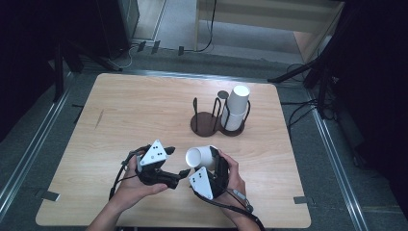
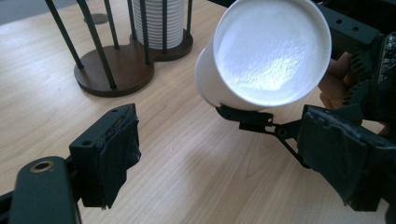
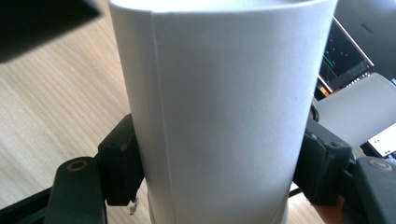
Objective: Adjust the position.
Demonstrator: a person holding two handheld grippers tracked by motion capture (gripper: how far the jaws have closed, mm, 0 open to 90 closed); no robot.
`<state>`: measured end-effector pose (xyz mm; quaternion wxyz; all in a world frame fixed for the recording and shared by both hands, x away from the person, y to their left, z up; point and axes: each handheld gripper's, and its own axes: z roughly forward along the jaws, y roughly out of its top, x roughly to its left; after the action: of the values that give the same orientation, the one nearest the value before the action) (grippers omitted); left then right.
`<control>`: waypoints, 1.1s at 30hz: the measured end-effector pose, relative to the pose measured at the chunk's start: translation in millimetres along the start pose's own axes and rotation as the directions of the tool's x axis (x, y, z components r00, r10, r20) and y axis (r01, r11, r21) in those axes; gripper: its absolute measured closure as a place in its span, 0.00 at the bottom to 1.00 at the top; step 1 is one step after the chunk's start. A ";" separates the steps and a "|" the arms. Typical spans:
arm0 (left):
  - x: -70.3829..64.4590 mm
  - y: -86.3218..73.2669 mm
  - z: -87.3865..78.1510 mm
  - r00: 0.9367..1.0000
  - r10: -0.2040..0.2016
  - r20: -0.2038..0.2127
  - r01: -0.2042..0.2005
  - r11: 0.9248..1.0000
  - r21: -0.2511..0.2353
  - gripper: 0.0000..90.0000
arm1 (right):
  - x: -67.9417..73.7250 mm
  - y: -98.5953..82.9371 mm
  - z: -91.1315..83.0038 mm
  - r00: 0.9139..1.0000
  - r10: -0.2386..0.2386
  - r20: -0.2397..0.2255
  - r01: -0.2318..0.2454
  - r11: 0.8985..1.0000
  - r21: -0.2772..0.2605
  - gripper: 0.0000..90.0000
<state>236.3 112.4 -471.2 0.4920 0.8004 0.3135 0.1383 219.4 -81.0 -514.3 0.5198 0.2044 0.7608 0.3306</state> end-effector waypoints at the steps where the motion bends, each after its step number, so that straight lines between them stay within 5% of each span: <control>1: -0.6 -0.1 -0.1 1.000 0.008 0.001 -0.008 1.000 -0.004 0.15 | 0.9 0.1 -0.1 1.000 -0.008 -0.004 0.008 1.000 -0.001 0.31; 13: -12.3 -2.0 3.1 0.993 0.116 0.017 -0.116 0.993 -0.006 0.18 | 6.7 1.1 -2.0 0.997 -0.024 -0.071 0.023 1.000 -0.018 0.31; 26: -14.3 -5.9 4.1 0.986 0.165 0.025 -0.165 0.986 -0.007 0.33 | 11.9 3.2 -3.6 0.988 -0.029 -0.154 0.024 0.999 -0.033 0.31; 33: -14.1 -7.0 5.1 0.985 0.169 0.025 -0.168 0.985 -0.021 0.31 | 12.7 2.5 -3.8 0.982 -0.028 -0.186 0.021 0.999 -0.040 0.31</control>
<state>225.7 102.1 -478.5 0.4901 0.8211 0.2367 0.1718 211.0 -72.0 -519.9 0.4542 0.1535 0.8021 0.3561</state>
